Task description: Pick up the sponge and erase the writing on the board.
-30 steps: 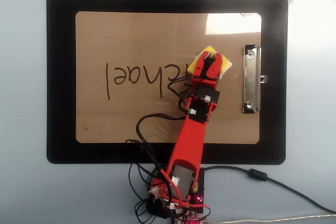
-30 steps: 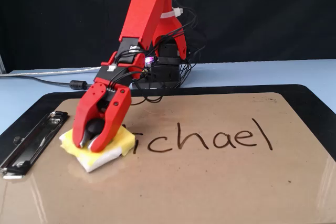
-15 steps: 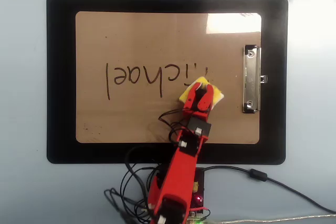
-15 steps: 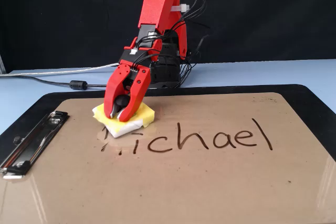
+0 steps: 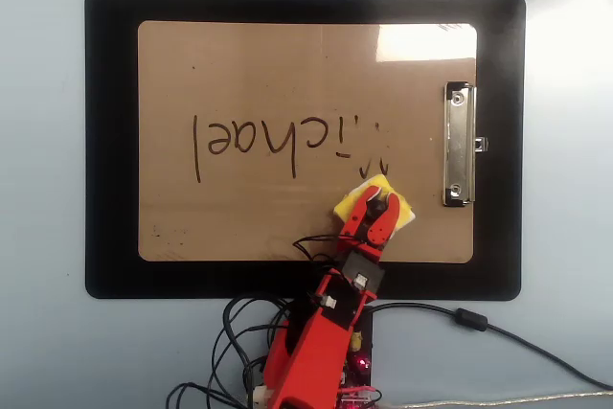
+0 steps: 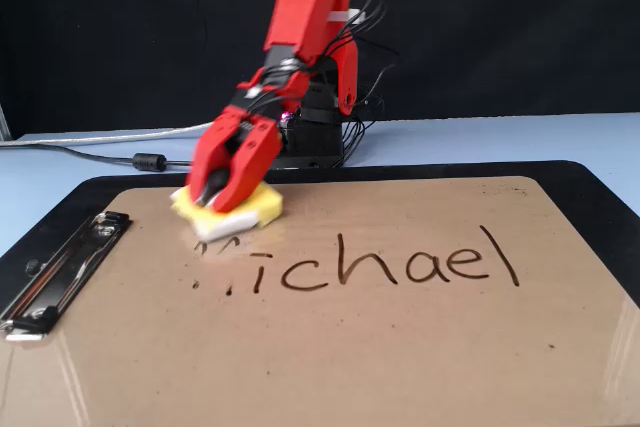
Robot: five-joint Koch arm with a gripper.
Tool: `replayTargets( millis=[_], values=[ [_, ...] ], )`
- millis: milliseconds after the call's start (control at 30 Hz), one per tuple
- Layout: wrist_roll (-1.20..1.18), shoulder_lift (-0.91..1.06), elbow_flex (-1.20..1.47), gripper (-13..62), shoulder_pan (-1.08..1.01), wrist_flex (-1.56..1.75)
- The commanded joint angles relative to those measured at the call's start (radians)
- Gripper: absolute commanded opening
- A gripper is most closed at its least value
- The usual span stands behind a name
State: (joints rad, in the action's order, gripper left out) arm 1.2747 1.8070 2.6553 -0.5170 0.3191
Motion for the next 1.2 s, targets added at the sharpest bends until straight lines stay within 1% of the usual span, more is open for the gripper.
replayTargets(
  millis=[0, 67, 167, 233, 333, 500, 533, 600, 667, 800, 833, 900, 967, 1033, 1067, 1167],
  values=[
    [0.025, -0.002, -0.031, -8.0, -0.003, 0.035],
    [0.057, -0.101, -0.137, -8.1, 0.003, 0.038],
    [0.129, -0.380, -0.383, -8.1, 0.031, 0.051],
    [0.135, -0.494, -0.502, -8.1, 0.038, 0.081],
    [0.135, -0.483, -0.428, -8.1, 0.034, 0.112],
    [0.143, -0.230, -0.091, -8.0, 0.040, 0.216],
    [0.155, -0.184, -0.041, -8.0, 0.049, 0.224],
    [0.192, -0.156, -0.023, -8.1, 0.091, 0.225],
    [0.230, -0.184, -0.034, -8.1, 0.135, 0.230],
    [0.262, -0.436, -0.278, -8.1, 0.189, 0.268],
    [0.262, -0.528, -0.383, -8.1, 0.206, 0.287],
    [0.264, -0.652, -0.520, -8.0, 0.221, 0.293],
    [0.262, -0.715, -0.604, -8.0, 0.221, 0.291],
    [0.262, -0.687, -0.541, -8.1, 0.221, 0.293],
    [0.262, -0.641, -0.488, -8.1, 0.221, 0.295],
    [0.261, -0.414, -0.241, -8.0, 0.221, 0.295]
  ],
)
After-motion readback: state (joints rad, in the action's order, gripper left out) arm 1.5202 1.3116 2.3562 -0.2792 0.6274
